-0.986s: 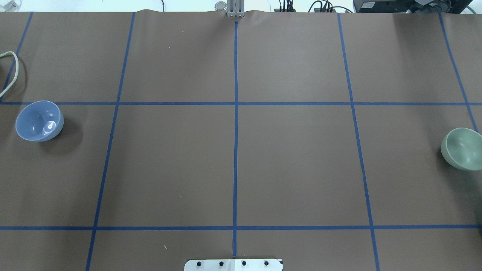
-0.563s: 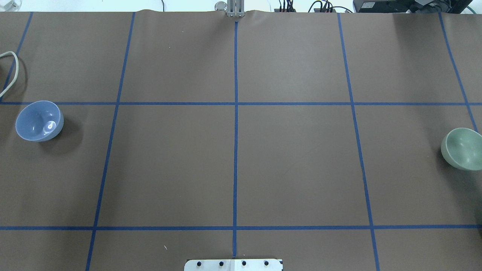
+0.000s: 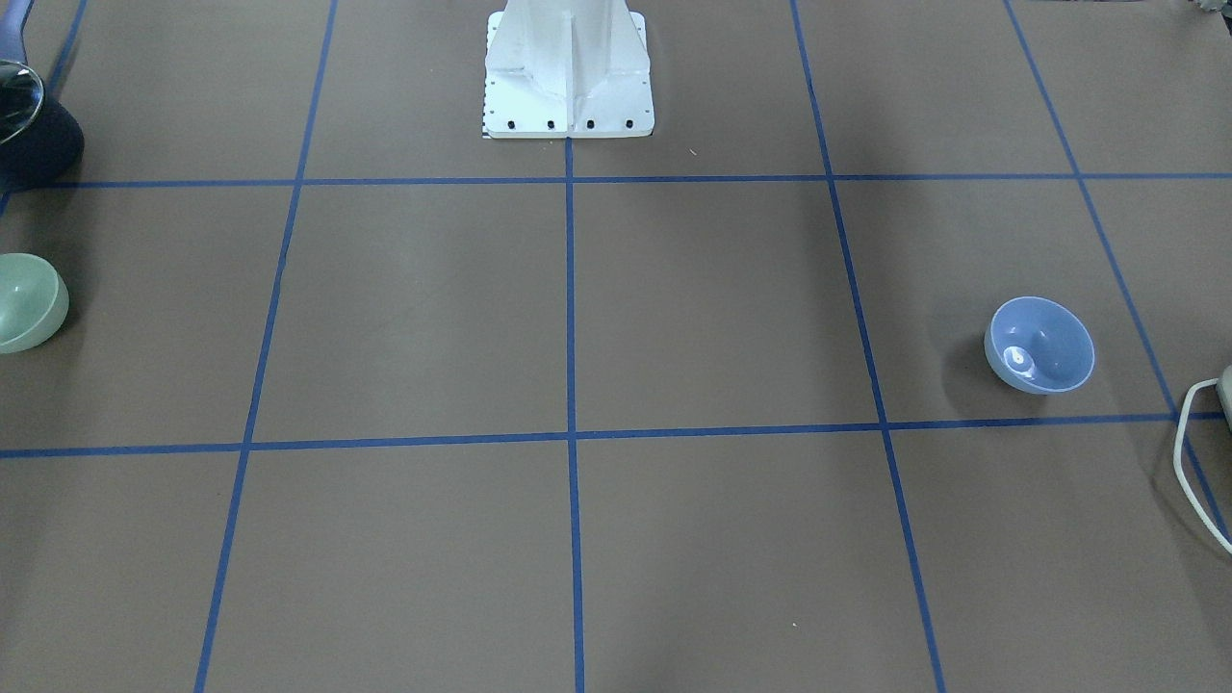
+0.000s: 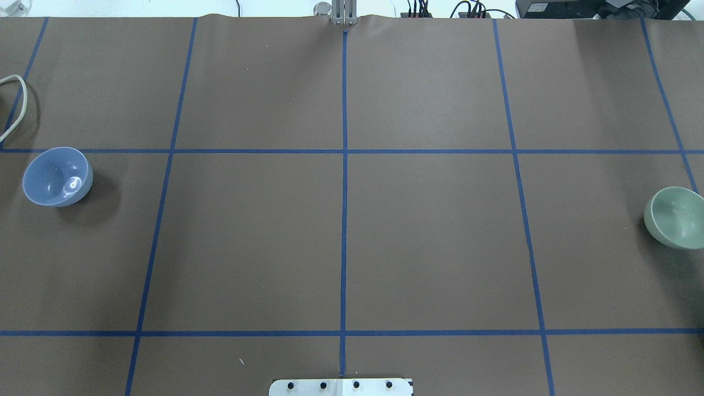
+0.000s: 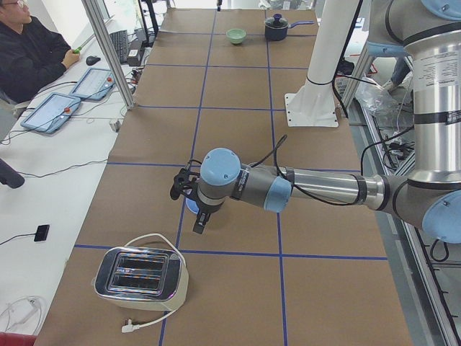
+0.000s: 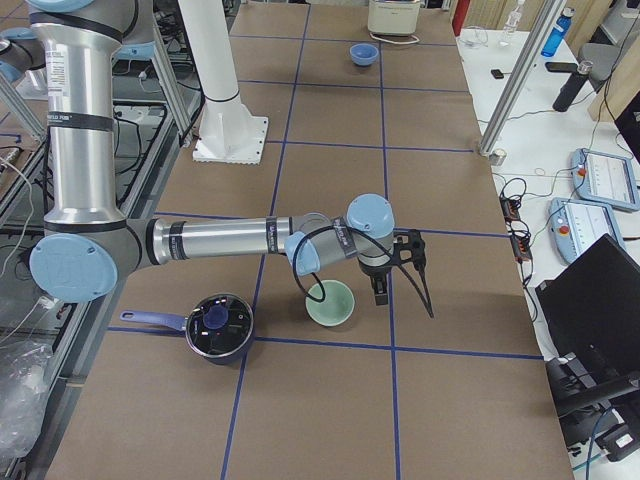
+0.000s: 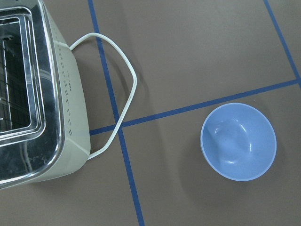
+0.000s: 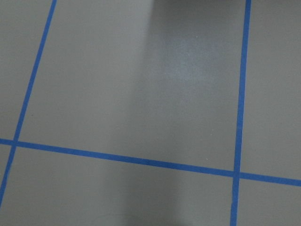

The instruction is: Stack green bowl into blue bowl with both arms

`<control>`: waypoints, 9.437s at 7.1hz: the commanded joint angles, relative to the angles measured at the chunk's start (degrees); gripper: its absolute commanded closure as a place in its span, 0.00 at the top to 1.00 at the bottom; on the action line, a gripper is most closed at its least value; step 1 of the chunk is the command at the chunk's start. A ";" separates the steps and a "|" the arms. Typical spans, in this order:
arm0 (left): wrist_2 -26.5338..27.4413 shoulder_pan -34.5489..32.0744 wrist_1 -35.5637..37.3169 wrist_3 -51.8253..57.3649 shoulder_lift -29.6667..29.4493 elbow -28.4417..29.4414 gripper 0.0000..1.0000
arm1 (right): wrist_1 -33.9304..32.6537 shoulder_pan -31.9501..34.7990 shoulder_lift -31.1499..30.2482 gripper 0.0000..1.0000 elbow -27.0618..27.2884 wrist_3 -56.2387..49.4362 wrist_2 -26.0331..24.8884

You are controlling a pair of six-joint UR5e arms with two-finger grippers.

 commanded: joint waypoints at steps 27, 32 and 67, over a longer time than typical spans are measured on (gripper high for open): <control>8.88 25.02 -16.96 -15.49 -16.96 26.09 0.54 | -2.09 -7.08 -7.77 1.00 -1.91 -0.21 -5.58; 8.97 25.11 -16.88 -15.14 -17.14 26.00 0.00 | -2.09 -7.08 -7.68 1.00 -1.74 -0.03 -5.50; 35.60 61.06 1.49 -73.68 -45.63 8.53 0.97 | 8.99 -10.95 -5.05 0.50 -11.23 8.32 -3.74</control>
